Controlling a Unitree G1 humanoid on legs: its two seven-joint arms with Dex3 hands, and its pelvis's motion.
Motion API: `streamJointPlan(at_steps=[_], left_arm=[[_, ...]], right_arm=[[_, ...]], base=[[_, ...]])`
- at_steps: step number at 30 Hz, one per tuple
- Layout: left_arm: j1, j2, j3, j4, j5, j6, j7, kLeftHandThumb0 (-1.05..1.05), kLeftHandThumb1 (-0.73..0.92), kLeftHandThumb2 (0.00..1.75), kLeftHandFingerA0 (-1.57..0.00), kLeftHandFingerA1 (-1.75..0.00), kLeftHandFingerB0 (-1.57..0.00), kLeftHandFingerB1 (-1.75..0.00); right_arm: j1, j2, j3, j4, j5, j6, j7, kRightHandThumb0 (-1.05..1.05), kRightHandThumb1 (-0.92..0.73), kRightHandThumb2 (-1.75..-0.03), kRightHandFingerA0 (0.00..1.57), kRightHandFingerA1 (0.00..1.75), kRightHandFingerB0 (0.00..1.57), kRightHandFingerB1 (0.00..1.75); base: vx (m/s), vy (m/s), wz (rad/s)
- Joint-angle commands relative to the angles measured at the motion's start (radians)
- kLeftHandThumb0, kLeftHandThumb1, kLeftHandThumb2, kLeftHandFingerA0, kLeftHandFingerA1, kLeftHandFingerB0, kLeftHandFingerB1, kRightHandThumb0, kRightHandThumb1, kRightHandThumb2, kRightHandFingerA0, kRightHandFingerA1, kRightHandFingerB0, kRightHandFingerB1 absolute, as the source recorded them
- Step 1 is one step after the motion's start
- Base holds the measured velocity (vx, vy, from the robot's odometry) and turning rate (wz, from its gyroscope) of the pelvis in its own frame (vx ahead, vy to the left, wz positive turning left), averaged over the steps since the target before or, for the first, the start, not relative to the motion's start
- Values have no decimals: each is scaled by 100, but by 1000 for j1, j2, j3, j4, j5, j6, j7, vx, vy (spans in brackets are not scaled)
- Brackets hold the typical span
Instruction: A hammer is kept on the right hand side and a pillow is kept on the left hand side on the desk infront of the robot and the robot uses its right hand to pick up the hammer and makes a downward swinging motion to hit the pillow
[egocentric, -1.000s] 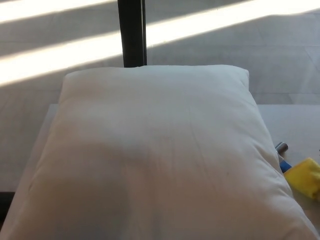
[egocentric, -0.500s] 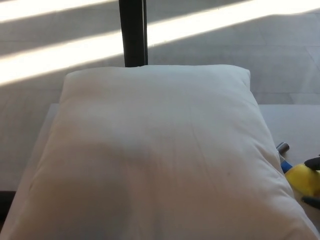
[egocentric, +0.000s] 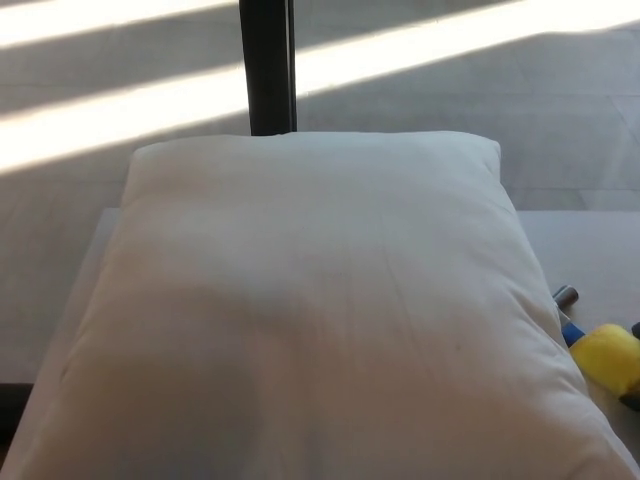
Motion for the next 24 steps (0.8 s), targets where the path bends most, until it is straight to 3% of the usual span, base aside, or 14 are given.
streamJointPlan(at_steps=[1,2,5,6,7,8,9,11,18,19,20,21,24], left_arm=[[3,24,-34,1,25,-34,-13,-60,60,58,-75,-60,-69,-54],[1,25,-39,1,25,-34,-10,-61,61,58,-76,-61,-70,-54],[-1,30,-67,0,35,-38,-4,-62,62,59,-74,-60,-69,-52],[-1,29,-71,0,35,-41,5,-63,61,59,-79,-63,-75,-55],[-6,30,-67,0,26,-35,3,-62,61,59,-79,-63,-74,-55],[-8,30,-66,1,22,-32,2,-62,61,59,-79,-63,-74,-55],[-12,30,-63,4,16,-30,-4,-60,61,59,-79,-62,-68,-51],[-15,32,-64,8,16,-28,-5,-59,62,59,-77,-58,-61,-48],[-8,32,-68,9,21,-43,-12,-60,63,59,-74,-56,-63,-49],[-9,30,-62,8,13,-37,-15,-60,62,59,-73,-57,-64,-50],[-11,29,-50,12,0,-29,-22,-58,61,59,-73,-57,-63,-50],[-12,30,-47,11,-5,-27,-34,-57,62,59,-71,-59,-62,-51],[-11,28,-43,5,-10,-25,-43,-58,61,59,-69,-59,-62,-52]], right_arm=[[3,69,29,75,-39,73,-22,-46,-61,-59,24,50,24,33],[-2,74,43,77,-55,87,-23,-46,-63,-61,36,57,23,32],[-11,84,75,81,-85,114,-21,-46,-63,-61,38,56,23,31],[-8,92,107,71,-115,118,-26,-49,-45,-75,66,82,24,43],[-5,88,132,64,-132,94,-15,-29,-41,-90,64,83,11,49],[-4,86,143,61,-137,85,-10,-29,-41,-90,64,83,11,49],[-11,82,178,74,-167,84,4,-40,-59,-59,66,81,24,30],[-30,78,245,92,-212,106,54,-43,-59,-58,41,53,17,27],[-62,36,366,123,-290,107,100,-45,-58,-58,41,58,14,27],[-61,23,375,122,-296,101,101,-32,-40,-90,47,72,0,46],[-69,16,402,151,-319,84,95,-30,-39,-89,59,79,1,46],[-60,-1,406,155,-323,70,79,-26,-66,-59,66,131,21,29],[-54,-26,408,180,-315,27,51,-30,-74,-64,67,127,32,32]], base=[[0,0,0],[0,0,0],[0,0,0],[0,0,0],[0,0,0],[0,0,0],[0,0,0],[0,0,0],[0,0,0],[0,0,0],[0,0,0],[0,0,0],[0,0,6]])
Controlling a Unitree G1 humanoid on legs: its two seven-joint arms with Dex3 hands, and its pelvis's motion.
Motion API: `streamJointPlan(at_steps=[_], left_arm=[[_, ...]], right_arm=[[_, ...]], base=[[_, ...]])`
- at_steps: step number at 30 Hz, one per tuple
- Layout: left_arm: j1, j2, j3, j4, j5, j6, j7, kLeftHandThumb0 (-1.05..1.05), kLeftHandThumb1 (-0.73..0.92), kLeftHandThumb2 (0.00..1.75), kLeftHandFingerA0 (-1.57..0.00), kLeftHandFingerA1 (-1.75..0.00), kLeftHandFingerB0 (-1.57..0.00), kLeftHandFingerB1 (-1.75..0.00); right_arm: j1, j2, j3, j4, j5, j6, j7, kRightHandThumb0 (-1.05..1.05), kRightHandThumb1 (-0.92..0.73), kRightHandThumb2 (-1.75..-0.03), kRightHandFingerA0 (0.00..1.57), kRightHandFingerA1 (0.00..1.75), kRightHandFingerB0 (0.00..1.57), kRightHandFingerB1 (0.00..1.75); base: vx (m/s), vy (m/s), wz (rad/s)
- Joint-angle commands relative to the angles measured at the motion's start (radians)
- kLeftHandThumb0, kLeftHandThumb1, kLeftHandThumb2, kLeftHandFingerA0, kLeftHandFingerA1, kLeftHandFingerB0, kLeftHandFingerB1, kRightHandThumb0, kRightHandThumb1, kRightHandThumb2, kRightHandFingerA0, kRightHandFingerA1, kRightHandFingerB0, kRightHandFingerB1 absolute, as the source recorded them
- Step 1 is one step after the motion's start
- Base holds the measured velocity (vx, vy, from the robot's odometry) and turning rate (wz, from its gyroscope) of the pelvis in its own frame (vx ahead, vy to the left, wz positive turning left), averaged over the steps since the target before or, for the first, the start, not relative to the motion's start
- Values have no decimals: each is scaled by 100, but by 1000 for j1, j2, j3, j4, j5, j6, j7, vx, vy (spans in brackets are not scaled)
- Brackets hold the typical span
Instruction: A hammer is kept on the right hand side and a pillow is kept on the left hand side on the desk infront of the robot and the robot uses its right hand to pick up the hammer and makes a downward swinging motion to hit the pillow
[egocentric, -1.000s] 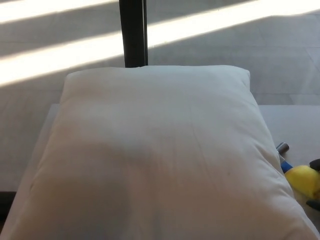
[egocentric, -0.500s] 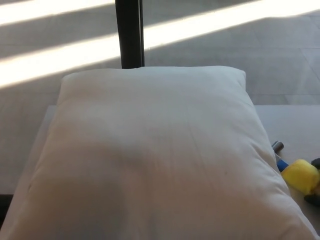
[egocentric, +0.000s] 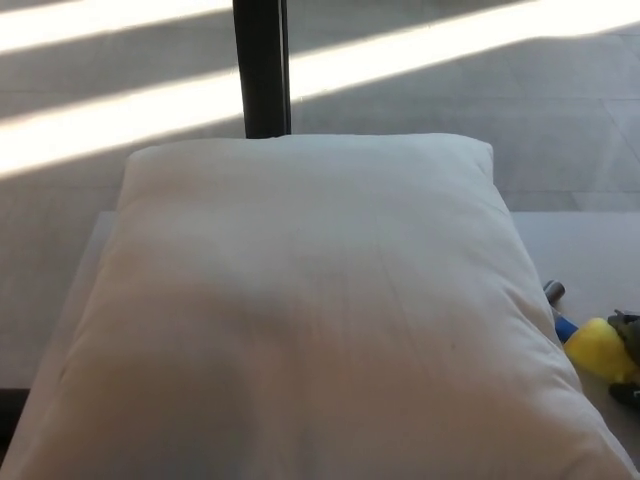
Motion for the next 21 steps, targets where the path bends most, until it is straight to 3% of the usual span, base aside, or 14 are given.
streamJointPlan(at_steps=[1,2,3,4,7,9,14,15,17,18,19,21], left_arm=[[6,23,10,3,-9,-20,-29,-59,62,59,-69,-60,-62,-52],[6,23,9,3,-8,-20,-29,-58,62,59,-69,-60,-62,-51],[4,23,11,2,-10,-16,-29,-58,62,59,-69,-60,-61,-51],[5,24,9,2,-8,-17,-33,-58,63,59,-69,-59,-60,-51],[5,28,-10,8,15,-20,-17,-59,63,59,-72,-58,-64,-51],[2,28,0,12,0,-13,-33,-58,63,59,-71,-61,-62,-52],[3,30,-12,11,12,-21,-22,-59,63,59,-71,-59,-62,-51],[5,29,-8,8,5,-24,-28,-59,63,59,-71,-59,-62,-50],[2,29,-1,8,-4,-20,-39,-58,63,59,-70,-59,-63,-51],[0,30,0,9,-4,-15,-38,-58,63,59,-70,-59,-62,-51],[-1,29,2,9,-7,-11,-38,-58,62,59,-70,-60,-60,-51],[2,29,1,9,-5,-15,-37,-58,63,59,-70,-59,-62,-51]], right_arm=[[77,-24,48,81,-47,-63,83,-33,-75,-62,66,121,41,33],[80,-29,44,86,-48,-74,69,-36,-71,-62,67,134,57,41],[83,-35,49,92,-60,-85,45,-34,-69,-62,67,140,55,44],[88,-43,58,92,-77,-94,28,-31,-67,-62,65,138,41,42],[102,-43,48,86,-76,-98,7,-30,-73,-64,64,140,45,43],[113,-39,32,86,-70,-108,-20,-33,-77,-64,66,129,49,44],[114,-30,32,92,-93,-104,-48,-35,-78,-65,66,137,49,46],[111,-30,23,94,-90,-115,-68,-35,-72,-65,68,152,56,62],[113,-31,18,96,-95,-119,-88,-35,-71,-64,70,156,60,69],[112,-32,17,93,-97,-117,-85,-36,-68,-63,74,160,69,85],[112,-33,5,90,-88,-126,-88,-34,-66,-64,80,152,77,83],[118,-34,-26,81,-66,-143,-105,-32,-71,-61,81,152,76,87]], base=[[0,0,8],[0,0,0],[0,0,0],[0,0,0],[0,0,0],[0,0,0],[0,0,0],[0,0,0],[0,0,0],[0,0,0],[0,0,0],[0,0,0]])
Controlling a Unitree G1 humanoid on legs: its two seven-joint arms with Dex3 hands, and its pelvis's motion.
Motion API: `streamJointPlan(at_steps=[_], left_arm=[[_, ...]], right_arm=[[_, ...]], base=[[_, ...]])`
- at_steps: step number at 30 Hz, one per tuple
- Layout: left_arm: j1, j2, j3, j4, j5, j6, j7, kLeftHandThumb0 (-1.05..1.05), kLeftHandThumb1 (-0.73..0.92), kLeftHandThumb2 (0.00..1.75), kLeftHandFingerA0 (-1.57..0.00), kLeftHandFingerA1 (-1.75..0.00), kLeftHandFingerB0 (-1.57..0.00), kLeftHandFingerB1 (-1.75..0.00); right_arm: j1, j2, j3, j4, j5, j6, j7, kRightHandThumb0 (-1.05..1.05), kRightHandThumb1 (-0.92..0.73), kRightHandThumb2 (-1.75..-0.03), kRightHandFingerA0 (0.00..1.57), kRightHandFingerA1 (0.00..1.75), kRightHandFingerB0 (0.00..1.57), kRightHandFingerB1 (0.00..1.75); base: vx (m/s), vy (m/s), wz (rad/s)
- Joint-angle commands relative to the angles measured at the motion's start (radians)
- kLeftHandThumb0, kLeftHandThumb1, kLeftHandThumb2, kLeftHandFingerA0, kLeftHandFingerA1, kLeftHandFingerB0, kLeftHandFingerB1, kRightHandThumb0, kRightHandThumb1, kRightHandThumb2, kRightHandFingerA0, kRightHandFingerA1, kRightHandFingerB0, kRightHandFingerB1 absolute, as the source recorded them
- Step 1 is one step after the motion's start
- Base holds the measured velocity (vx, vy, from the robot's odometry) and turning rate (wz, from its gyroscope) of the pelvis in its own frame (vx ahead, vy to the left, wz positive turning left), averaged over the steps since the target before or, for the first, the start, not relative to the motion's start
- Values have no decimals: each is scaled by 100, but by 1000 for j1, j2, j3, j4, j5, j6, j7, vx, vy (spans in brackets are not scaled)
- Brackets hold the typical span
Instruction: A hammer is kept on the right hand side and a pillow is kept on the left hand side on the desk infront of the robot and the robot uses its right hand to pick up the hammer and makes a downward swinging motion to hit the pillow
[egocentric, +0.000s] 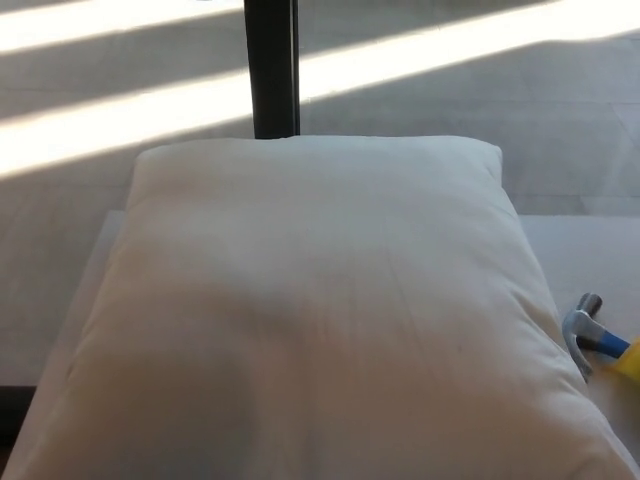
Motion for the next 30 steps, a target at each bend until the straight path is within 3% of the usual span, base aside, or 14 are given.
streamJointPlan(at_steps=[1,5,7,9,11,12,17,19,20,21,26,28,29,30], left_arm=[[3,22,14,1,-12,-13,-15,-57,62,59,-70,-60,-64,-53],[5,22,13,-2,-7,-12,-8,-58,62,59,-72,-61,-67,-53],[2,26,8,10,1,-9,-5,-58,62,59,-74,-60,-67,-53],[6,21,13,10,-3,-16,-9,-57,62,59,-72,-59,-64,-52],[6,21,14,10,-4,-16,-9,-57,61,59,-71,-59,-65,-53],[15,24,1,3,9,-25,-8,-59,63,59,-71,-59,-64,-52],[16,22,12,1,-5,-12,-11,-57,62,59,-70,-59,-65,-53],[21,24,11,-1,-3,-18,-10,-57,63,59,-70,-63,-68,-56],[21,25,11,2,-2,-21,-13,-57,62,59,-71,-62,-69,-56],[21,26,12,4,-3,-21,-13,-58,62,59,-72,-64,-70,-58],[19,25,19,14,-7,-19,-16,-58,61,59,-72,-61,-65,-55],[21,21,19,7,-9,-16,-6,-57,60,58,-75,-64,-76,-57],[23,21,19,4,-9,-14,-8,-57,62,59,-74,-62,-72,-55],[23,23,14,4,-5,-11,-8,-57,62,59,-74,-62,-72,-55]], right_arm=[[75,18,-29,17,29,-77,3,-28,-76,-67,80,157,75,101],[94,18,-111,6,71,-123,-41,-26,-77,-67,82,166,70,127],[108,49,-276,0,227,-165,-54,-27,-80,-69,74,116,66,70],[93,77,-387,2,312,-159,-40,-23,-73,-74,74,161,63,137],[87,86,-442,-12,340,-143,-29,-29,-68,-73,90,175,62,142],[90,82,-473,-26,366,-150,-5,-21,-62,-86,84,175,63,170],[-2,75,-686,-49,519,-76,60,-25,-53,-112,95,172,88,148],[-44,77,-739,-46,554,-64,70,-17,-56,-109,92,175,75,164],[-62,75,-776,-50,586,-68,96,-22,-52,-113,122,143,102,130],[-72,77,-796,-58,601,-57,109,-16,-60,-112,92,175,76,159],[-105,111,-899,-130,687,10,161,-11,-53,-120,93,175,66,171],[-107,128,-918,-182,699,45,167,-15,-48,-127,93,175,76,161],[-107,139,-928,-205,710,55,173,-19,-51,-122,124,146,101,131],[-109,148,-936,-221,718,63,176,-19,-51,-122,124,146,101,131]], base=[[0,0,0],[0,0,0],[0,0,0],[0,0,0],[0,0,0],[0,0,0],[0,0,0],[0,0,0],[0,0,0],[0,0,0],[0,0,0],[0,0,0],[0,0,0],[0,0,0]])
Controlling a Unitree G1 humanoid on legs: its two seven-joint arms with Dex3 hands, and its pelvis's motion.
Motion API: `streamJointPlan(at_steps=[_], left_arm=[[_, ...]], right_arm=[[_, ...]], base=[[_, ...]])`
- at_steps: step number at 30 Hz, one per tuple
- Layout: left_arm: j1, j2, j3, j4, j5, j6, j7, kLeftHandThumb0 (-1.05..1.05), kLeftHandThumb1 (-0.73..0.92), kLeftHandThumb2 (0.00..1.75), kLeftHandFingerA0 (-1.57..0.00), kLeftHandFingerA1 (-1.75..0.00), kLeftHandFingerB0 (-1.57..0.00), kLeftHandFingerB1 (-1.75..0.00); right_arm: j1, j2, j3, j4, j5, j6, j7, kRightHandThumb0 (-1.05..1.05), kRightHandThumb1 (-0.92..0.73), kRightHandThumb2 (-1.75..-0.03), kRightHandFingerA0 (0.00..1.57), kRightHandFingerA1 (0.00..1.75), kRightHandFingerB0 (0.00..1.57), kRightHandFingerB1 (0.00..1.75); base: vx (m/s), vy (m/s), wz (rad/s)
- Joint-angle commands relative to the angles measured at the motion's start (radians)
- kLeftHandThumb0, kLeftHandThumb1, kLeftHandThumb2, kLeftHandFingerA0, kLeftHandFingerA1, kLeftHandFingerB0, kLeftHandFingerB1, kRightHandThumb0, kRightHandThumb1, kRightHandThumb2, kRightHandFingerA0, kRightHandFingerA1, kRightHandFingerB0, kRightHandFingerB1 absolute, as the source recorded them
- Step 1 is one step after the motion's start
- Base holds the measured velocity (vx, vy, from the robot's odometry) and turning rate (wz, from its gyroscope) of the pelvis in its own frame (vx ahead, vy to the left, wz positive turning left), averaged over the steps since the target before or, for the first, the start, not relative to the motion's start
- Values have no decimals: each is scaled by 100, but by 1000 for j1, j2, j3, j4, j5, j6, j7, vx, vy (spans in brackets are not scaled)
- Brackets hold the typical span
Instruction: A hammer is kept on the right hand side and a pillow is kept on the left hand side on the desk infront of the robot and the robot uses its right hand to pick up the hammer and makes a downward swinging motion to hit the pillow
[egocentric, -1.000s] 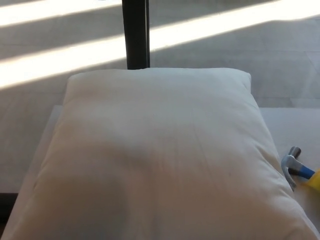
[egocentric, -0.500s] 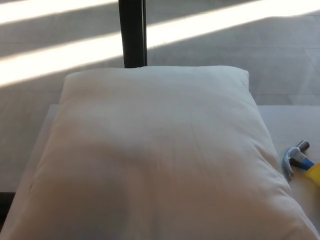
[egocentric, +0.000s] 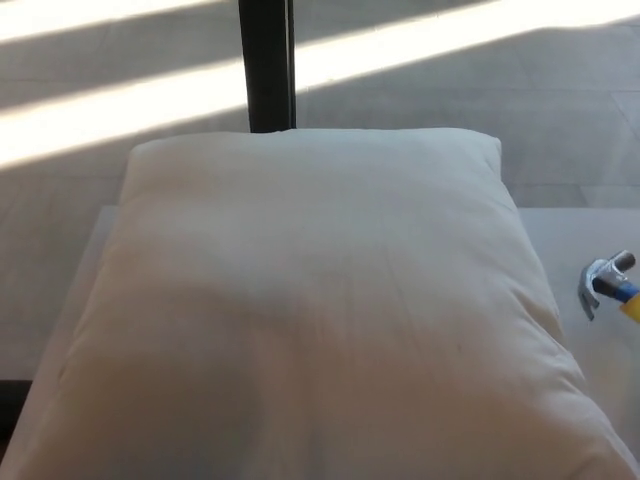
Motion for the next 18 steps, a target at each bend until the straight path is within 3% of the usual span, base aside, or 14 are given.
streamJointPlan(at_steps=[1,5,6,7,10,11,14,15,16,18], left_arm=[[20,26,8,3,-4,-9,4,-57,61,58,-76,-61,-69,-54],[25,26,-1,3,5,-18,-1,-57,63,59,-72,-58,-61,-50],[25,26,-2,3,6,-19,2,-57,63,59,-73,-58,-61,-50],[26,24,2,3,3,-20,2,-57,62,59,-73,-60,-62,-51],[31,20,15,2,-12,-24,-14,-57,62,59,-72,-61,-64,-53],[32,22,-3,0,7,-21,5,-57,63,59,-72,-58,-70,-54],[36,23,-6,-2,10,-21,3,-58,64,59,-71,-58,-67,-53],[37,24,-7,-2,10,-22,2,-59,63,59,-72,-58,-68,-53],[36,23,-5,0,9,-21,2,-58,63,59,-74,-60,-72,-55],[35,22,-1,3,5,-24,2,-57,62,59,-76,-62,-73,-58]], right_arm=[[-114,63,-276,-184,392,172,132,-22,-50,-119,125,148,100,132],[-110,96,-290,-256,406,200,156,-20,-52,-119,125,148,101,134],[-109,105,-299,-274,416,213,163,-16,-54,-120,96,175,78,163],[-116,116,-314,-282,438,230,174,-16,-60,-113,97,175,70,175],[-128,137,-344,-317,471,297,204,-20,-59,-113,99,175,71,175],[-152,149,-369,-357,529,375,241,-24,-54,-123,97,175,68,175],[-176,166,-389,-431,557,493,247,-27,-56,-122,100,175,68,175],[-205,174,-422,-453,614,574,262,-26,-64,-115,101,175,66,175],[-224,179,-442,-470,649,626,269,-29,-71,-97,100,175,60,175],[-255,183,-472,-497,702,723,283,-31,-70,-102,100,175,64,175]], base=[[0,0,0],[0,0,0],[0,0,0],[0,0,0],[0,0,0],[0,0,0],[0,0,0],[0,0,0],[0,0,0],[0,0,0]])
